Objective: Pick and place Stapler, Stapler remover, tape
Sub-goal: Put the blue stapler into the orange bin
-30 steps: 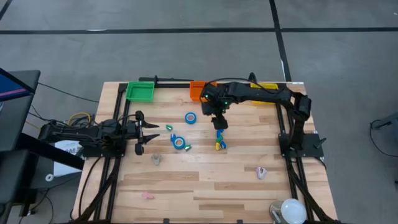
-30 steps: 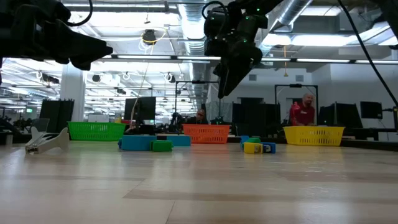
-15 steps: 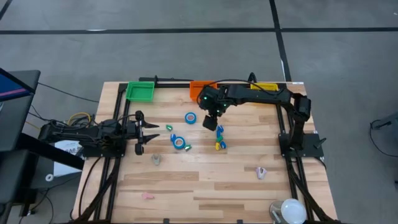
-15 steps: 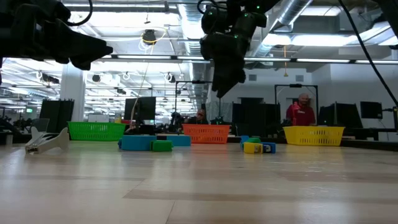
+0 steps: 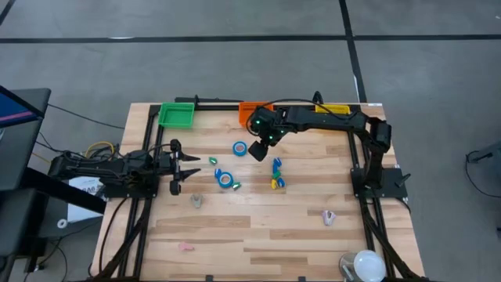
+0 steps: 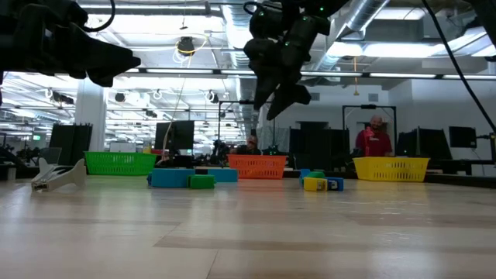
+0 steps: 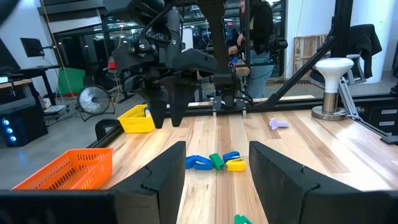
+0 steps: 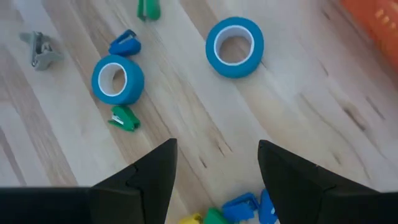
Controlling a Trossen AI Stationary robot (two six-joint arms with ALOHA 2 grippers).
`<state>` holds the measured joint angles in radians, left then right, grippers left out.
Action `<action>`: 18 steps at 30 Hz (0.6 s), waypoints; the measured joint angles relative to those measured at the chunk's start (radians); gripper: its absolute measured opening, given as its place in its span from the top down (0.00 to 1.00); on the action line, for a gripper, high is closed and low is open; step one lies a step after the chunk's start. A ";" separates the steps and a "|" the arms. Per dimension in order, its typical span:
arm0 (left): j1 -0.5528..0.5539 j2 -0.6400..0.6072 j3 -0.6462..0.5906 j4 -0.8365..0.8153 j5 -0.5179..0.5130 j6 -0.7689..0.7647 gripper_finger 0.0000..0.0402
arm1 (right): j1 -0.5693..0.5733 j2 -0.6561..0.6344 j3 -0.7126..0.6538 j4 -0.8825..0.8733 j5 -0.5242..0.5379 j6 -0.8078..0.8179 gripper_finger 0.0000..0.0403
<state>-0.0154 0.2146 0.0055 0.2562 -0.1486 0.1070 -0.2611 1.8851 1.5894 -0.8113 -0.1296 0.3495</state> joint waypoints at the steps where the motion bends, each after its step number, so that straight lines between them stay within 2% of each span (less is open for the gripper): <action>1: 0.000 0.000 0.000 0.000 0.000 0.000 0.58 | 0.002 0.000 0.000 0.012 0.000 -0.023 0.46; 8: 0.000 0.000 0.000 0.000 0.000 0.000 0.58 | 0.027 0.000 0.000 0.069 -0.001 -0.095 0.46; 18: 0.000 0.000 0.000 0.000 0.000 0.000 0.58 | 0.011 0.001 -0.009 -0.060 0.004 -0.095 0.46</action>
<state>-0.0154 0.2146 0.0055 0.2562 -0.1486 0.1070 -0.2499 1.8862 1.5806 -0.8716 -0.1257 0.2543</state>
